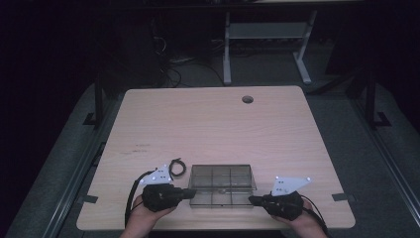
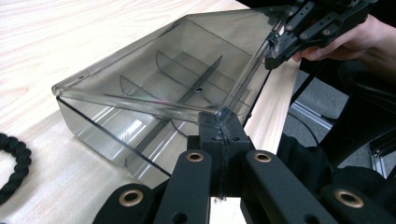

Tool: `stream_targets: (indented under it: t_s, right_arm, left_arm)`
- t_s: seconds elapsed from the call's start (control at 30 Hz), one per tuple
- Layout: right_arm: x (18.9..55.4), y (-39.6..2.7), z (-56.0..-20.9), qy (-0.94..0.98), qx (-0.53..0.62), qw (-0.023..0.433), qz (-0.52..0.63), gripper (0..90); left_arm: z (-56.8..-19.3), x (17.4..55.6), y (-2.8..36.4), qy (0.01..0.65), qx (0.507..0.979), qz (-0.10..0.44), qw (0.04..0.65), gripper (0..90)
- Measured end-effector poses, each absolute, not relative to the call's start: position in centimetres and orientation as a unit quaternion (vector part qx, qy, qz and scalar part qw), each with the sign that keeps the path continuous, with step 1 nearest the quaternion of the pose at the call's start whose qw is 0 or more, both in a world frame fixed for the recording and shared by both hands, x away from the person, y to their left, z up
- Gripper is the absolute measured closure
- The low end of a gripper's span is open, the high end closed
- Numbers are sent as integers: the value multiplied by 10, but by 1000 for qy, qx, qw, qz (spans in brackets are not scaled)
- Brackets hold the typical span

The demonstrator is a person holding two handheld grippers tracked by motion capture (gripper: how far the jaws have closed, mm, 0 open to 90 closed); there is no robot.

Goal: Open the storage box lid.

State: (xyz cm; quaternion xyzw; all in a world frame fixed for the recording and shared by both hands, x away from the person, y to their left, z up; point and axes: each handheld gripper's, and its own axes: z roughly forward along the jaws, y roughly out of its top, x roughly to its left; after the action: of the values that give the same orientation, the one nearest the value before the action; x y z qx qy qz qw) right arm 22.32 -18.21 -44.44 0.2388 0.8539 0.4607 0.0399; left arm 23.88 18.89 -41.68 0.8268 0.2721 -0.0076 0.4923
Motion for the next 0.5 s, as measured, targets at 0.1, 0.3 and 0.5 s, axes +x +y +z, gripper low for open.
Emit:
stream_targets:
  t_s: [0.1,0.3,0.5]
  right_arm:
    - [224,-183,-445,854,237,39,462,899]
    - [225,-183,-445,854,232,36,463,899]
    - [226,-182,-445,854,237,32,461,899]
  left_arm:
    - [-416,240,187,269,828,-9,491,900]
    - [-414,240,186,270,827,-9,494,900]
    - [-410,242,185,267,824,-7,500,900]
